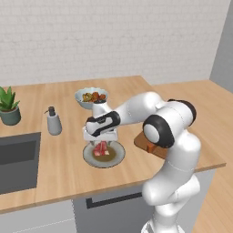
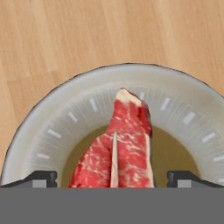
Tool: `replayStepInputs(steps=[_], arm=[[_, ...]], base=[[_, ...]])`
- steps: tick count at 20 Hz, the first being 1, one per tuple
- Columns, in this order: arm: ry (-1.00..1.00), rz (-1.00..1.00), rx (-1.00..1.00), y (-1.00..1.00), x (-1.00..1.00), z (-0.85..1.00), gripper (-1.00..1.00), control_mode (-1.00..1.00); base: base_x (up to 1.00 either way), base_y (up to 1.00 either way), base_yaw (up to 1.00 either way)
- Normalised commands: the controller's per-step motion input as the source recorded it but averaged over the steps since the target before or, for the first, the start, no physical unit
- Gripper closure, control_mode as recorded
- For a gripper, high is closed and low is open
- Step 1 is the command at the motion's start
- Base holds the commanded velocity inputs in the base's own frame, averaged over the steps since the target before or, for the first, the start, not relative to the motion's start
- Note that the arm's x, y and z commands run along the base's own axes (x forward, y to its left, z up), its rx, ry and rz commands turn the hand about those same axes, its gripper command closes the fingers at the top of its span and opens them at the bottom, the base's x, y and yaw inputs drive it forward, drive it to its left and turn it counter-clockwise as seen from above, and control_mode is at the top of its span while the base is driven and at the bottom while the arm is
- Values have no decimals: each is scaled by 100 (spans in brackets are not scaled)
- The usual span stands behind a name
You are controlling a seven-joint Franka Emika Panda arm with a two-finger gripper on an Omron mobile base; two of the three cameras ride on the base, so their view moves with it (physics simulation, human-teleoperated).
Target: Pick up the knife from the drawer and place it on the cutting board. Then place the meat from the plate to the cutting board.
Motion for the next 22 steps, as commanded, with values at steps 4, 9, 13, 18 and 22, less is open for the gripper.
replayStepInputs(steps=[4, 9, 13, 18, 22], arm=[[0, -2, 0, -8, 0, -18, -100, -100], [0, -6, 0, -5, 8, -15, -100, -100], [2, -11, 0, 10, 30, 0, -100, -100], [3, -10, -2, 22, 16, -5, -100, -100], [0, -8, -5, 0, 0, -46, -100, -100]], base=[[0, 0, 0], [0, 0, 0], [0, 0, 0], [0, 0, 0], [0, 0, 0]])
